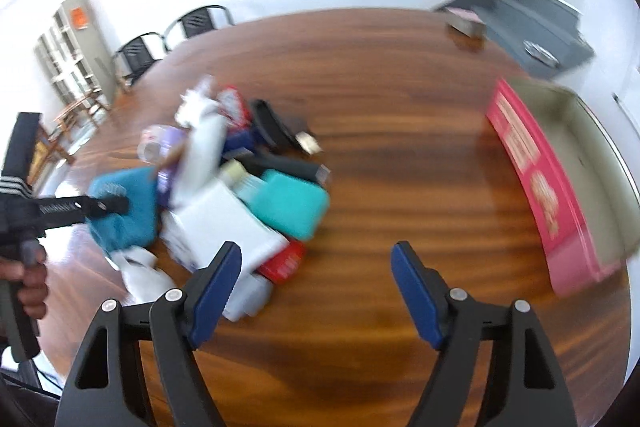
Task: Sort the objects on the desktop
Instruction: 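Close the left gripper on the blue cloth pouch in the pile, then lift the blue pouch with the left gripper while the right gripper grasps the white pad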
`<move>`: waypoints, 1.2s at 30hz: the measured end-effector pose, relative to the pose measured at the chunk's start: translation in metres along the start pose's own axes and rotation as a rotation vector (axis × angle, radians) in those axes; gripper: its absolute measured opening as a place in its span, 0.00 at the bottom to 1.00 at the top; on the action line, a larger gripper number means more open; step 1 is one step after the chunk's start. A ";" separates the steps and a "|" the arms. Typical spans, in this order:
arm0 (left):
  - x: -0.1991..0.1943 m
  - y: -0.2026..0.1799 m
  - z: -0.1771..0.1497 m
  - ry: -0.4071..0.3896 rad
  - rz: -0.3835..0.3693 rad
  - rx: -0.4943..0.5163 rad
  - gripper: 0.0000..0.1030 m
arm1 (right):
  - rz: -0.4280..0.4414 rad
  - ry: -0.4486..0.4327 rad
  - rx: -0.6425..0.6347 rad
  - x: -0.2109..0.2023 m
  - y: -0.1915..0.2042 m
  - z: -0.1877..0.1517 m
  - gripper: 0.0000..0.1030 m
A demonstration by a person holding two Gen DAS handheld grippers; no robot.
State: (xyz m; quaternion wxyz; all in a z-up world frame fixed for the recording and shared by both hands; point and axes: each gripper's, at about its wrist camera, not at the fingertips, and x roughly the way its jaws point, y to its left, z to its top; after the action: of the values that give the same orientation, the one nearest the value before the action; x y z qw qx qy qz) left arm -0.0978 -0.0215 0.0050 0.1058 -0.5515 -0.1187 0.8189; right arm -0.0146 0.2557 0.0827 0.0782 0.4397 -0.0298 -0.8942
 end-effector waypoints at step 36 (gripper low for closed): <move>-0.015 -0.011 0.008 -0.030 0.104 0.008 0.32 | 0.022 0.045 -0.434 0.042 0.070 0.008 0.51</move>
State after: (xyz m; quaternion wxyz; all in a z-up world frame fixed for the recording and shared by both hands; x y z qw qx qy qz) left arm -0.0987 -0.0160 0.0247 0.0633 -0.5443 -0.0881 0.8319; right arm -0.0382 0.1795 0.0634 0.1816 0.4320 0.1603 -0.8688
